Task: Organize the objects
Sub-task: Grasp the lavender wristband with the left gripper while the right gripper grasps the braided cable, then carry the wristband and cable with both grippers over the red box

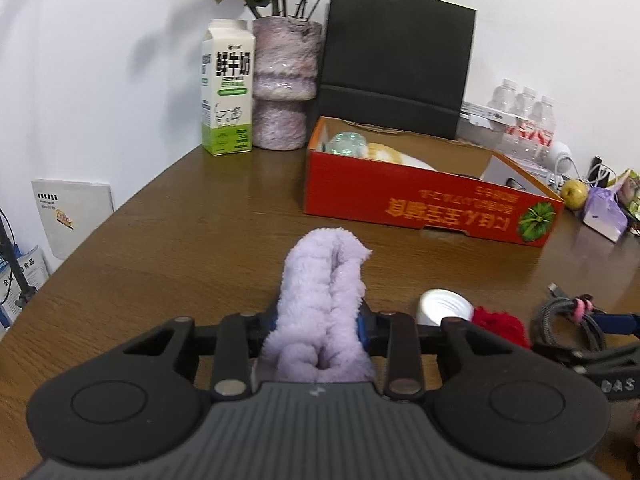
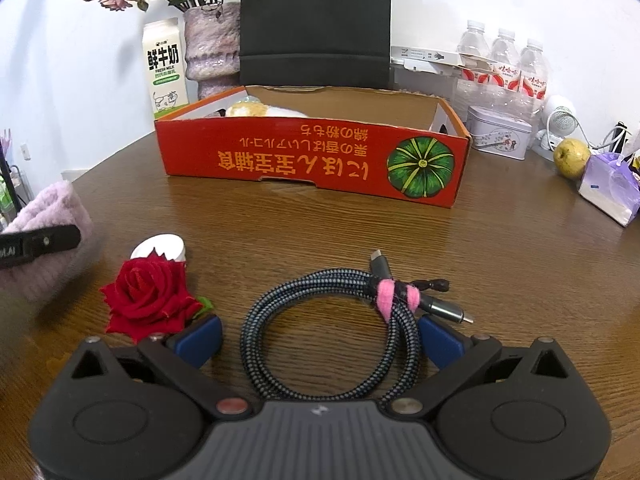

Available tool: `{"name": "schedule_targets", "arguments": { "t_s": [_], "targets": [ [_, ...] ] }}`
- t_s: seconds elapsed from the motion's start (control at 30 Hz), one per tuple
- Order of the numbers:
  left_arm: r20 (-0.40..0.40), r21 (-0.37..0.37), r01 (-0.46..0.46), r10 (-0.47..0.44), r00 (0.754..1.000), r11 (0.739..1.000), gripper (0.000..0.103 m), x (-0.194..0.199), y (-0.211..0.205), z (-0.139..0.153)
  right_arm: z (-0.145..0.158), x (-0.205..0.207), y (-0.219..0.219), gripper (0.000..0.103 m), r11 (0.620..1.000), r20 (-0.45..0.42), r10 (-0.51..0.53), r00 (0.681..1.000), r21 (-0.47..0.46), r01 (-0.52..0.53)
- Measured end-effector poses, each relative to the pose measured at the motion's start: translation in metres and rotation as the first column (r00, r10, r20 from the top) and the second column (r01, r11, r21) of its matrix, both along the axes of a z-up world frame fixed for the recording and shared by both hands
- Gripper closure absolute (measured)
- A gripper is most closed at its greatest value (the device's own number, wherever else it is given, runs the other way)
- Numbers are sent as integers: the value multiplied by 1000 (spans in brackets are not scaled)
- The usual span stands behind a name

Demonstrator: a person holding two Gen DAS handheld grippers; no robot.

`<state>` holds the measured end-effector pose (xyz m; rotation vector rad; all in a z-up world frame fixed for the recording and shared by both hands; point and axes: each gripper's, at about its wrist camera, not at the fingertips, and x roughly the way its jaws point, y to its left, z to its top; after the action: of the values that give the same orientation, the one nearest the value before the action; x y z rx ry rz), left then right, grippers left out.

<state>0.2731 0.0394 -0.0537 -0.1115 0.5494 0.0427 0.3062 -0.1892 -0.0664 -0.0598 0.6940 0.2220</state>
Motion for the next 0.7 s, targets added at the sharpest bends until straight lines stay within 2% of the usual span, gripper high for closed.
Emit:
{"name": "schedule_targets", "arguments": {
  "t_s": [0.03, 0.3, 0.53, 0.7],
  "targets": [
    [2, 0, 5, -5, 1000, 1000, 70, -2, -3, 0, 1, -1, -1, 12, 1000, 8, -12, 1000, 1, 12],
    [28, 0, 7, -7, 1000, 1000, 70, -13, -15, 0, 3, -5, -7, 14, 998, 39, -54, 998, 29, 53],
    [49, -5, -16, 17, 999, 1000, 70, -19, -14, 3, 14, -27, -1, 14, 998, 181, -59, 982, -10, 62],
    [60, -8, -14, 15, 998, 1000, 70, -23, -18, 4, 18, -32, 2, 14, 998, 219, -52, 974, -16, 57]
  ]
}}
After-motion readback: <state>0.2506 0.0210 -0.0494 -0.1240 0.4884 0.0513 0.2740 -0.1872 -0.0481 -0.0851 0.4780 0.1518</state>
